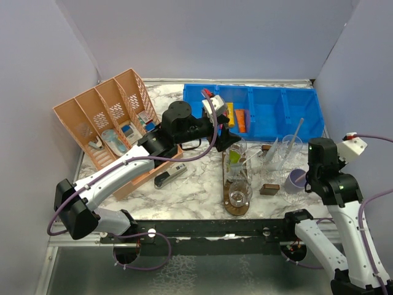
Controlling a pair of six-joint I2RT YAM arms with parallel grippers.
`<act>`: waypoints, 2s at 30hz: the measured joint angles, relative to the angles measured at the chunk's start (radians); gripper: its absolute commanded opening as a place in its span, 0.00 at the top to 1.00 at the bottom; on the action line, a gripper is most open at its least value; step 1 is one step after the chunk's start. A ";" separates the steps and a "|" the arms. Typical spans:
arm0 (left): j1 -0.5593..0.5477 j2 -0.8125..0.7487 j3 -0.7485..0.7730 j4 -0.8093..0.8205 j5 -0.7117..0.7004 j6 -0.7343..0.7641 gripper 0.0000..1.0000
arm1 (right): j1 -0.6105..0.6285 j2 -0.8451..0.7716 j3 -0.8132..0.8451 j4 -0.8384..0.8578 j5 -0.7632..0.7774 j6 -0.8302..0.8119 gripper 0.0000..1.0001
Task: Prepare toiletry sets of a toothbrush and toothpaste on the tray
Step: Place the toothbrush in the cup, then reset both arms
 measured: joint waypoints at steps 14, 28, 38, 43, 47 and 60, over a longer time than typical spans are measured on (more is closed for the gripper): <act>0.000 0.000 -0.005 -0.001 -0.022 0.007 0.21 | 0.000 0.019 -0.153 0.060 0.065 0.255 0.99; 0.020 0.003 -0.031 -0.001 -0.121 0.014 0.21 | 0.000 0.042 -0.254 0.056 0.052 0.427 0.66; 0.039 -0.007 -0.050 0.006 -0.169 0.007 0.21 | 0.000 0.011 -0.212 -0.018 0.054 0.456 0.46; 0.051 -0.030 -0.063 0.008 -0.220 0.001 0.21 | 0.000 -0.053 -0.139 -0.013 0.060 0.358 0.35; 0.107 -0.072 -0.093 0.024 -0.287 -0.018 0.20 | 0.000 -0.131 -0.098 0.100 0.032 0.136 0.32; 0.304 -0.346 -0.154 0.045 -0.530 -0.038 0.17 | 0.000 -0.489 0.008 0.537 -0.705 -0.650 0.06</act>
